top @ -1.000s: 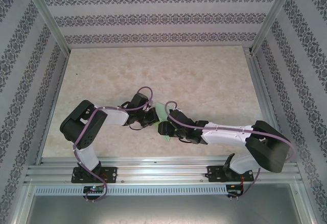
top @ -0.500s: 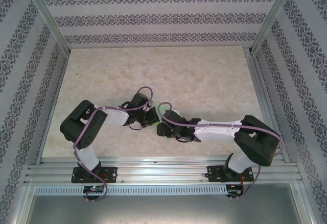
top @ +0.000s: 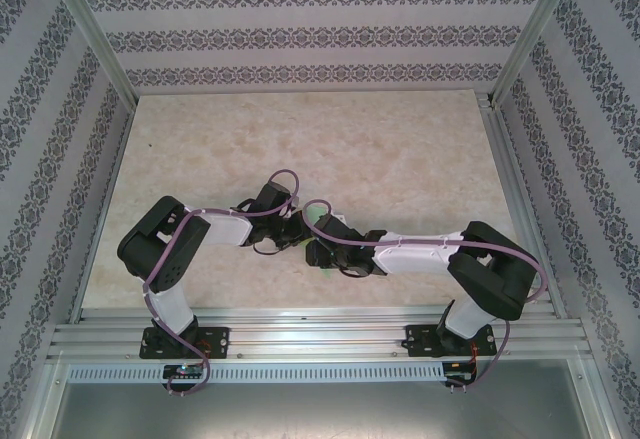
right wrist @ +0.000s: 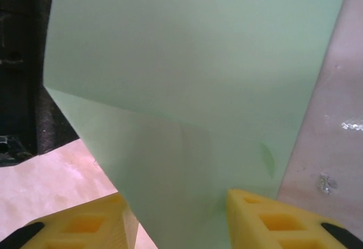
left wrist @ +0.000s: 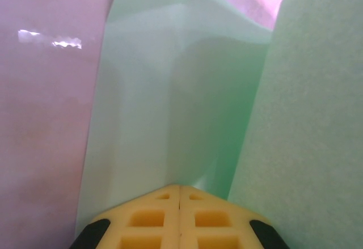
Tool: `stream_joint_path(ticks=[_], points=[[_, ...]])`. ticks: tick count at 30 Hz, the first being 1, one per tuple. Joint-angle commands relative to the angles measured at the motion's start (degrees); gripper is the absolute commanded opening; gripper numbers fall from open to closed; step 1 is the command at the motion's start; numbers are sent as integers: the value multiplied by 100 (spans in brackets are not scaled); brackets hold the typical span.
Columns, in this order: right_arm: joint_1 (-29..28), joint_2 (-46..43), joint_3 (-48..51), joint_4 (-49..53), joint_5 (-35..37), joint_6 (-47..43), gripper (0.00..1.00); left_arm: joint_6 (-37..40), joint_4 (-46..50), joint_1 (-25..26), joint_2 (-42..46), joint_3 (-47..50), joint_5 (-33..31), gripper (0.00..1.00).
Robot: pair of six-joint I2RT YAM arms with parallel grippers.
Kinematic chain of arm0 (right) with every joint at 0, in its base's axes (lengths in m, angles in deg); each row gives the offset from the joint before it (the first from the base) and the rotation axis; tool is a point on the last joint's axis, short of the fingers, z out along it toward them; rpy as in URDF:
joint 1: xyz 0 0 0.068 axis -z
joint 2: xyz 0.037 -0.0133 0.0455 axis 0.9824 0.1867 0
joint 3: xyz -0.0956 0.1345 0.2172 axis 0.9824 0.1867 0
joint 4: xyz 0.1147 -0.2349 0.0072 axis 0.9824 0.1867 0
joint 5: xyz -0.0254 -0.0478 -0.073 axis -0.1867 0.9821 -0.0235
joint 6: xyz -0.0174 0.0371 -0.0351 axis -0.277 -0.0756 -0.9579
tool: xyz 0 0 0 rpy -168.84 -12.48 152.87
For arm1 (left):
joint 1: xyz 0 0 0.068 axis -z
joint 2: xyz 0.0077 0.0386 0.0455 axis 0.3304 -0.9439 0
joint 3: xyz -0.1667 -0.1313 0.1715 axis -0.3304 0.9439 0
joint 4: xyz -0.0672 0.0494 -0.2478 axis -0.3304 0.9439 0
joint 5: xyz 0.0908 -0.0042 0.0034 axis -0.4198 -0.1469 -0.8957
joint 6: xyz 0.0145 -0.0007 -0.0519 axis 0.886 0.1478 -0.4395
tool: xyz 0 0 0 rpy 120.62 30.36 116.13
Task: Fold a paper plane with a square sheet of paper (fold left side to right side)
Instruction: Fourth fold the wing at the center of the table.
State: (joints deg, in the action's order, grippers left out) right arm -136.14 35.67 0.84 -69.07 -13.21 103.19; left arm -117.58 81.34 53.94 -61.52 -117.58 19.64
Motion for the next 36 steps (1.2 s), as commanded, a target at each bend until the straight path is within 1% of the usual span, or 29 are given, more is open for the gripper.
stream_joint_path(ticks=[1,5,7,13,17,21,24,34,36], points=[[27,27,172,-409,-134,75,40,118,301,77,-174,4,-173,4],[144,2,351,-665,-315,139,33,117,301,82,-186,21,-190,4],[206,-37,403,-711,-366,124,28,114,306,81,-187,20,-201,4],[394,-195,559,-847,-551,46,16,124,337,77,-204,21,-228,4],[587,-225,811,-1292,-878,102,8,128,354,77,-192,20,-243,4],[719,-231,1022,-1688,-1128,173,3,149,405,77,-185,-4,-260,4],[866,-198,1235,-2168,-1420,292,1,166,443,79,-188,-15,-265,4],[1073,-227,1344,-2577,-2042,309,0,227,549,77,-250,-37,-356,4],[1145,-177,1445,-2885,-2220,394,0,228,568,78,-256,-30,-374,4]])
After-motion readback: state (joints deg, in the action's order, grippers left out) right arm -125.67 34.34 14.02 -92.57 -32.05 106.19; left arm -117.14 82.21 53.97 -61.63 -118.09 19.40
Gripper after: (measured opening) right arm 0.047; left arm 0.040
